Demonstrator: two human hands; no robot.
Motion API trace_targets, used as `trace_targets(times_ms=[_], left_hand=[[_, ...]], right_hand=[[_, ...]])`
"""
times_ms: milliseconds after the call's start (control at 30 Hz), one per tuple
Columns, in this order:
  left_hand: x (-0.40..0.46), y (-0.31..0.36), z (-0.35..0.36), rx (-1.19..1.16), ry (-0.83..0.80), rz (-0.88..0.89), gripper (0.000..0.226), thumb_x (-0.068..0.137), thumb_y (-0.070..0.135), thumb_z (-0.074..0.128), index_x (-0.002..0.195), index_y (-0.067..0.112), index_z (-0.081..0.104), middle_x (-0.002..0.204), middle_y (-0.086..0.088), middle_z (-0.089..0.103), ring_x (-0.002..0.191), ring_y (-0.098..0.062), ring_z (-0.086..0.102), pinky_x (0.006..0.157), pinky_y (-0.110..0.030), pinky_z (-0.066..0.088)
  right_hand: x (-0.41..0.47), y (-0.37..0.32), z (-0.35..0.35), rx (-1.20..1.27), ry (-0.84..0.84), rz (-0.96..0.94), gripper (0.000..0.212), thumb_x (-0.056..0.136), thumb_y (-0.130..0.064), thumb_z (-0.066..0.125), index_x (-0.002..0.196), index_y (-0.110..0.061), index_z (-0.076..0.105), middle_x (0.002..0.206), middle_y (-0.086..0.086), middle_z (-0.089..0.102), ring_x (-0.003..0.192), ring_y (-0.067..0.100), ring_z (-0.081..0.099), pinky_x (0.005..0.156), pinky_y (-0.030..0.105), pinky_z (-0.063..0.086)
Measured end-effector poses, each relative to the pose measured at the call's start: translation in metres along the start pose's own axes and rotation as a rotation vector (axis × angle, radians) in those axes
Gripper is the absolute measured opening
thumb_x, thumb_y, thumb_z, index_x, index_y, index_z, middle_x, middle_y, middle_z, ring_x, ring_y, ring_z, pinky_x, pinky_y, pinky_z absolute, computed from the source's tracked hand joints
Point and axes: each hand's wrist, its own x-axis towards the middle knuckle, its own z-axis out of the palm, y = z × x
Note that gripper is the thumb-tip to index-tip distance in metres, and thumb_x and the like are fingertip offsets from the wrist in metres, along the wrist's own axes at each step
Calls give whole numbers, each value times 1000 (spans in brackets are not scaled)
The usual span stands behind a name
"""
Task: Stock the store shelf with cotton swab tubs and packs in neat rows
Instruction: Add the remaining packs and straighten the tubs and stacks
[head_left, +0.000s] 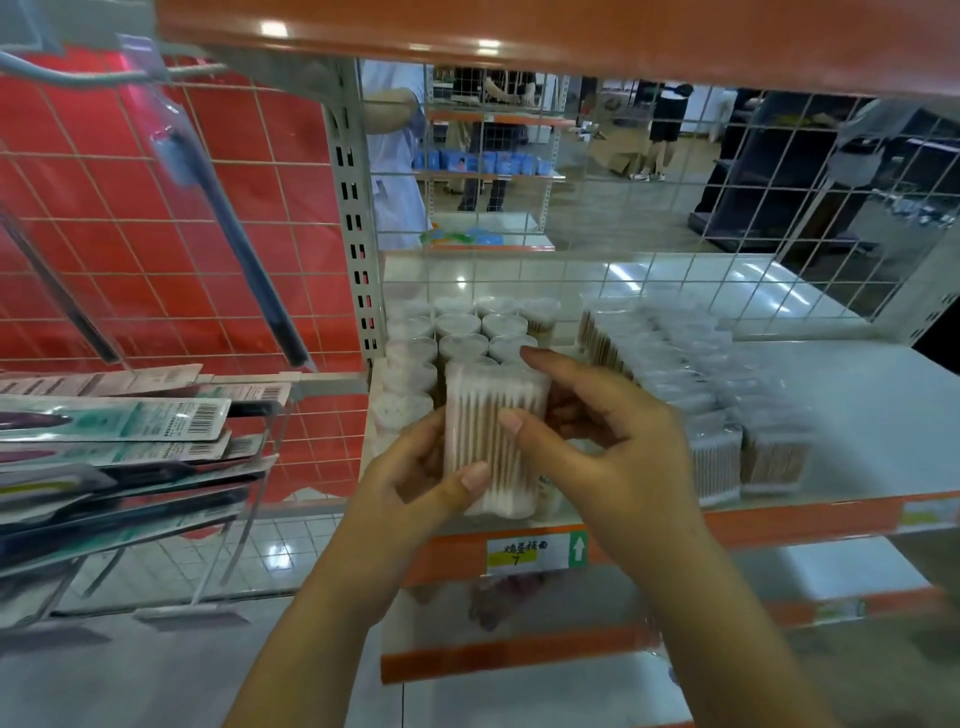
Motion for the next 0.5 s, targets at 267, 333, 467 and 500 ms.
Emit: trace_targets(times_ms=[267,333,467,500], left_hand=[[-4,-2,1,-167,3,-116,67,52,49,84,111,23,67,105,-7,70,98,-21,67,72,-25,54],[1,-2,0,-249,54,-196,61,72,34,75,125,10,56,92,-12,72,84,-17,70,63,-22,55],[-9,-3,-4,-406,-134,-200,59,63,46,80,116,24,65,106,-15,69,87,-29,69,68,-38,58],[-13,-1,-2,-414,-188,-186,58,61,49,80,113,27,67,106,-13,69,85,-29,69,68,-39,57]], right_hand=[[-7,-1,4,63,12,73,45,69,-33,69,113,-29,62,80,-9,64,75,4,62,67,15,51],[-9,0,3,176,20,133,39,68,-30,70,106,-33,63,76,-4,64,71,7,62,66,20,54],[-13,0,3,375,35,217,27,66,-24,71,91,-33,67,72,-2,59,67,15,58,63,28,54],[-14,-1,4,391,39,214,25,67,-24,71,89,-35,67,73,0,59,66,17,57,62,28,53]])
